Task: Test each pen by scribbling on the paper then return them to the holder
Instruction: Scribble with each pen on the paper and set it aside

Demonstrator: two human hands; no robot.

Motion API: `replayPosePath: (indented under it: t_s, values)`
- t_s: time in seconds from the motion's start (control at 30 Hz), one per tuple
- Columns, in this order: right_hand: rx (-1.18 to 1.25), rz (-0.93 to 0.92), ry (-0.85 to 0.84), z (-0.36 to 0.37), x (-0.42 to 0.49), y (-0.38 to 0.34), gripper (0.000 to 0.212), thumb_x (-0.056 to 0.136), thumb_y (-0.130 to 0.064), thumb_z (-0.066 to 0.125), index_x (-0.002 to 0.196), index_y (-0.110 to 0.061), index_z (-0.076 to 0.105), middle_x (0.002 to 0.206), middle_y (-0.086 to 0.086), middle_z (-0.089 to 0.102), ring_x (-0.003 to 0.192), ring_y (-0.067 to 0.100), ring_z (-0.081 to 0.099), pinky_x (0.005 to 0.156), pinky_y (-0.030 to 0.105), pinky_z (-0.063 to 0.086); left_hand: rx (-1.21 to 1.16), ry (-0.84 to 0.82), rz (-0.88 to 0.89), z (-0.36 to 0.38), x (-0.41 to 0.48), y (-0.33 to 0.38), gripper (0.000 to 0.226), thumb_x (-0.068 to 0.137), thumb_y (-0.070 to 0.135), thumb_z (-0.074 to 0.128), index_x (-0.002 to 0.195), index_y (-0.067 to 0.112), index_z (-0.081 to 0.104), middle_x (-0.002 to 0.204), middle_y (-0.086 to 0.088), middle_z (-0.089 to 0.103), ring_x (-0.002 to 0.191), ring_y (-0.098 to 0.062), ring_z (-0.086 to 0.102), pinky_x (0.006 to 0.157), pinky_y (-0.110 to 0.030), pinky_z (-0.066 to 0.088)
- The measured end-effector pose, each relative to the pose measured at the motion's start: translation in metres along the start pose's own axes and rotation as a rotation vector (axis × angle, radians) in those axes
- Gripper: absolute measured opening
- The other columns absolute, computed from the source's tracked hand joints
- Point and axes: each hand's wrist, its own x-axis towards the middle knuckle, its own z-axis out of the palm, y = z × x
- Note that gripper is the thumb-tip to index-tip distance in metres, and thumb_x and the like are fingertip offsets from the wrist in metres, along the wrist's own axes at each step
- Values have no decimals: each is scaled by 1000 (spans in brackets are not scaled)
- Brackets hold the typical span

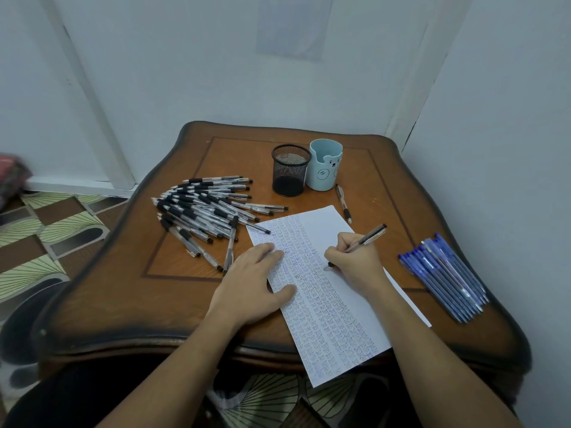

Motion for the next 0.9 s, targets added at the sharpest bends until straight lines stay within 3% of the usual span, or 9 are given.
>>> replayPosePath:
  t_s: [0.13, 0.3, 0.5, 0.9]
  values:
    - [9, -6, -16, 0, 0, -1, 46, 75, 0, 67, 50, -20, 34, 56, 6, 30, 53, 16, 32, 53, 30, 32, 8, 5, -2, 0, -1, 0, 93, 67, 77, 29, 148, 30, 35, 155, 11, 26, 142, -7, 20, 116, -31, 18]
    - [54, 29, -6, -1, 2, 0, 46, 78, 7, 65, 53, -16, 34, 54, 3, 30, 48, 11, 33, 48, 25, 38, 3, -2, 2, -1, -1, 1, 95, 67, 77, 27, 148, 29, 35, 155, 11, 26, 142, -7, 19, 115, -30, 18]
    - [18, -21, 37, -1, -1, -4, 43, 78, 6, 65, 53, -13, 36, 56, 7, 31, 47, 10, 30, 48, 24, 30, -2, -1, 1, -1, -1, 1, 95, 66, 77, 27, 148, 29, 36, 155, 10, 26, 142, -7, 20, 116, -31, 19]
    - [59, 15, 2, -1, -2, -4, 53, 77, 7, 64, 48, -23, 32, 51, -5, 28, 46, 9, 30, 51, 27, 33, 7, 11, 9, 1, 0, -1, 93, 69, 77, 29, 147, 29, 37, 155, 11, 27, 141, -7, 21, 115, -31, 20]
